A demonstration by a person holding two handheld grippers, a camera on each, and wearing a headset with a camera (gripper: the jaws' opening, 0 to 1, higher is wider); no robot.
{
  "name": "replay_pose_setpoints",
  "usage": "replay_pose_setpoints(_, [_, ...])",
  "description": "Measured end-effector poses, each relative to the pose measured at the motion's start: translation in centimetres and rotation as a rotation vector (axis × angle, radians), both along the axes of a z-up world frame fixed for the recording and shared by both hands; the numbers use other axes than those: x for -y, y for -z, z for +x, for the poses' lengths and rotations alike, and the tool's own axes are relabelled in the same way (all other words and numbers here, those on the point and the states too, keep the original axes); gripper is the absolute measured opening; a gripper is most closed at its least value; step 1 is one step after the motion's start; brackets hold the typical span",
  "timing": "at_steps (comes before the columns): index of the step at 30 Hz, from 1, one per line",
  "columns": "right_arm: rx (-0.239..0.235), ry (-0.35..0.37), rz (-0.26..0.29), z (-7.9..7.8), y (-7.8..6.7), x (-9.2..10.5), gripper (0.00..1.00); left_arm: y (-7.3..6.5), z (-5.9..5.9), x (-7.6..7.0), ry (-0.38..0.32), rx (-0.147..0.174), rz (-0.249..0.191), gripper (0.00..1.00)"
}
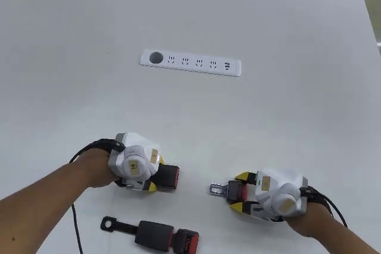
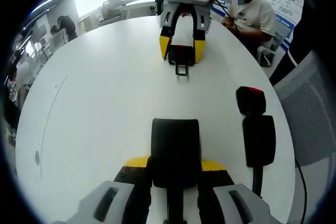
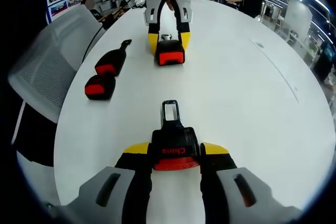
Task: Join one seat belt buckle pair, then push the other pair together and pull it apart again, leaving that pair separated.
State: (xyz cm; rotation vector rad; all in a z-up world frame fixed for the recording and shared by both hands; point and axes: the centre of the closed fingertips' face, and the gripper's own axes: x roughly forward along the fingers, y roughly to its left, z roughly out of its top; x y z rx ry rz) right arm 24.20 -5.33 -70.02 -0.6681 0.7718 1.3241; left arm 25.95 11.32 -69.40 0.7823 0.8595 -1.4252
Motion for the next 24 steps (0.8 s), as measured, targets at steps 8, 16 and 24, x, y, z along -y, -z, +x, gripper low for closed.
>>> replay_pose_setpoints(8, [0.002, 0.025, 0.009, 0.1, -0.2, 1.5, 0.34, 0.0, 0.0, -0.1, -0.002, -0.001, 0.01, 0.34])
replay_pose_setpoints(16, [-0.002, 0.028, 0.015, 0.1, -0.4, 2.9, 0.34, 0.0, 0.0, -0.2, 0.002, -0.001, 0.023, 0.34])
replay_pose_setpoints(24, [0.0, 0.039, 0.029, 0.3, -0.6, 3.0, 0.35, -0.2, 0.0, -0.1, -0.002, -0.009, 0.03, 0.34])
